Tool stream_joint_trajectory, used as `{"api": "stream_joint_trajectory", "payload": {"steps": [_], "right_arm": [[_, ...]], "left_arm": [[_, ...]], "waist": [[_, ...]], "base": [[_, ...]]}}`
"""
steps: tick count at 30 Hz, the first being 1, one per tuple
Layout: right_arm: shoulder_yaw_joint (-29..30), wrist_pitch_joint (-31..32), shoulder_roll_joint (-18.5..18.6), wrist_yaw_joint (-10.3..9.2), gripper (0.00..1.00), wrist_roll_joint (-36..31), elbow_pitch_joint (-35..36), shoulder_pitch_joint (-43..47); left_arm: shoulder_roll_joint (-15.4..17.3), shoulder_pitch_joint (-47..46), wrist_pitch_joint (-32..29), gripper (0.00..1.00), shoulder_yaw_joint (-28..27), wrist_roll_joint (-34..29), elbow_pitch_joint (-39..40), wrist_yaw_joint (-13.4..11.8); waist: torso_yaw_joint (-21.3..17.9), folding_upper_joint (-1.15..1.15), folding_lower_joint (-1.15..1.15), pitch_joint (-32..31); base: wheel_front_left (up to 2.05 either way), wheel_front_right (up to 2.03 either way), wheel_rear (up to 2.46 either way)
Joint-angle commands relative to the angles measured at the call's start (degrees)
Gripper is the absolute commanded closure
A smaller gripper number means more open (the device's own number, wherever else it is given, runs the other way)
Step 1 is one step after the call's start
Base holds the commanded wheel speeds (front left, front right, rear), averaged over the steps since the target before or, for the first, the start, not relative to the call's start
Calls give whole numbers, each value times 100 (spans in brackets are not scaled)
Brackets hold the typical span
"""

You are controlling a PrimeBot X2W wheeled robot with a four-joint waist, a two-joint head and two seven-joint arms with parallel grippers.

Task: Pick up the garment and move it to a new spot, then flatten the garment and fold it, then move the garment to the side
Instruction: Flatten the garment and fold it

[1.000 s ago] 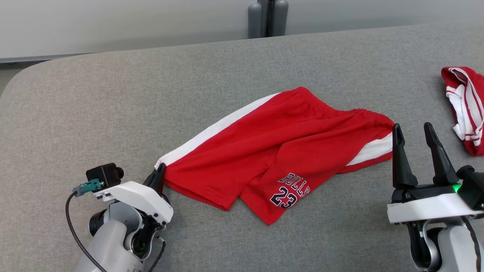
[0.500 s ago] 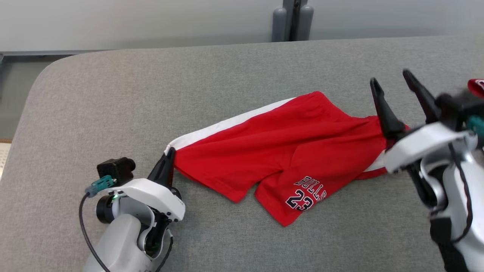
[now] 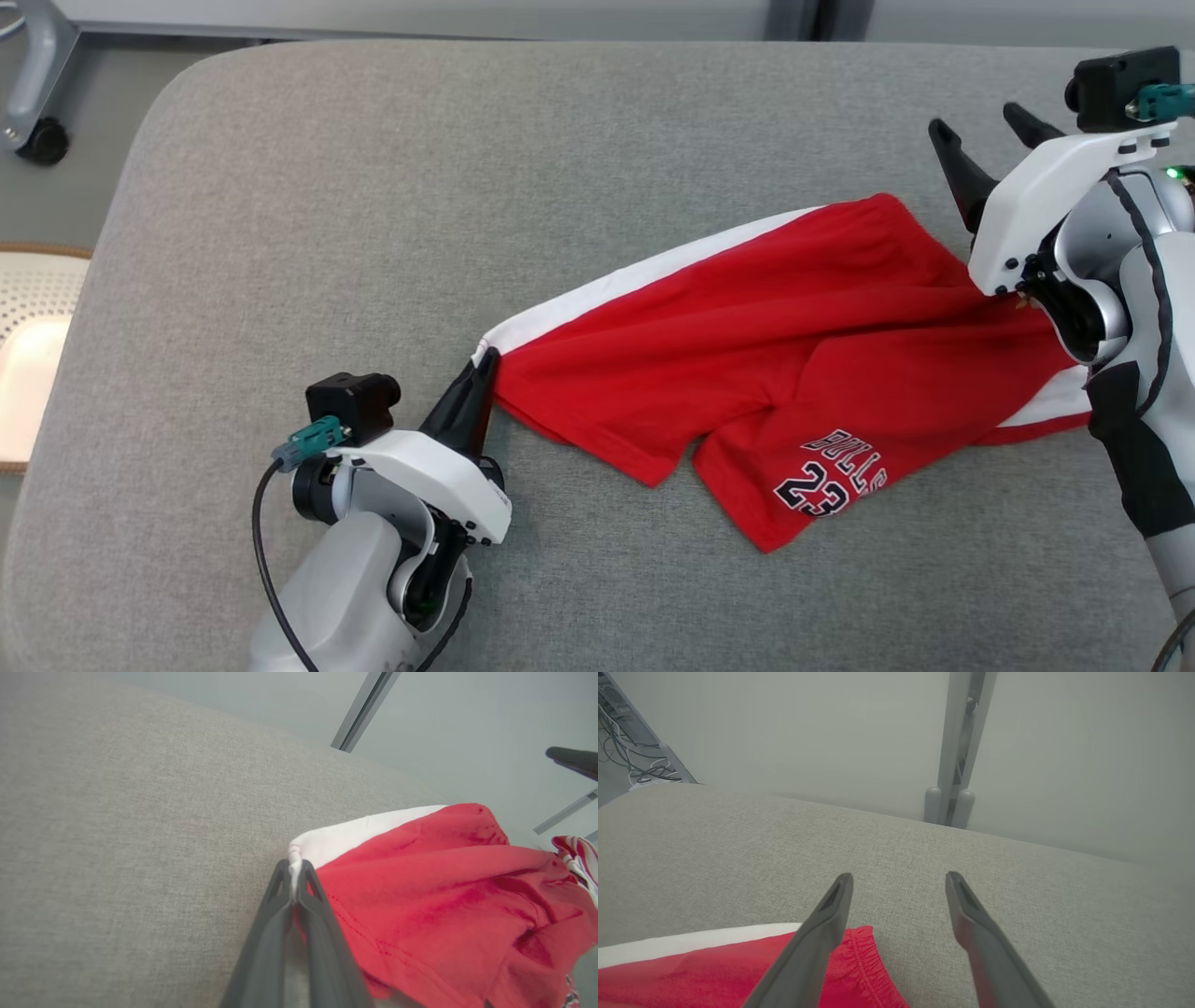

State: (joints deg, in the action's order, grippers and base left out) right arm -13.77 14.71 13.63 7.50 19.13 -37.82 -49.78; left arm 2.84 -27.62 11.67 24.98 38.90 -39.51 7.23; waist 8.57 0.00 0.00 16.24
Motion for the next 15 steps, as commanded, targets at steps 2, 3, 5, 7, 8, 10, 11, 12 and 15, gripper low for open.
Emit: {"api": "stream_joint_trajectory", "payload": {"steps": [2, 3, 5, 7, 8, 10, 11, 12, 15], "right_arm": [[-98, 90, 70, -2, 0, 75, -338, -138], [-138, 131, 57, -2, 0, 136, -486, -204], [-226, 255, 20, -2, 0, 314, -740, -306], [-323, 330, 17, -2, 0, 454, -903, -383], [-443, 348, 11, -2, 0, 510, -925, -408], [-680, 358, 58, -2, 0, 622, -952, -442], [-783, 380, 91, -2, 0, 690, -979, -458], [-857, 401, 106, -2, 0, 753, -1006, -472], [-1088, 483, 147, -2, 0, 888, -1091, -505]], "left_arm": [[22, -141, 65, 100, 114, 106, 8, -3], [20, -164, 85, 100, 173, 161, 7, -21], [21, -172, 123, 100, 286, 242, -9, -63], [23, -208, 156, 100, 364, 309, -41, -86], [23, -237, 177, 100, 399, 345, -52, -104], [22, -274, 208, 100, 455, 401, -84, -125], [21, -281, 221, 100, 481, 420, -99, -124], [20, -277, 240, 100, 502, 436, -111, -126], [23, -316, 260, 100, 553, 484, -164, -127]], "waist": [[119, 0, 0, 106], [145, 0, 0, 120], [183, 0, 0, 148], [205, 0, 0, 167], [212, 0, 0, 175], [218, 0, 0, 190], [216, 0, 0, 196], [214, 0, 0, 199], [202, 0, 0, 217]], "base": [[0, 0, 0], [0, 0, 0], [0, 0, 0], [0, 0, 0], [0, 0, 0], [0, 0, 0], [0, 0, 0], [0, 0, 0], [0, 0, 0]]}}
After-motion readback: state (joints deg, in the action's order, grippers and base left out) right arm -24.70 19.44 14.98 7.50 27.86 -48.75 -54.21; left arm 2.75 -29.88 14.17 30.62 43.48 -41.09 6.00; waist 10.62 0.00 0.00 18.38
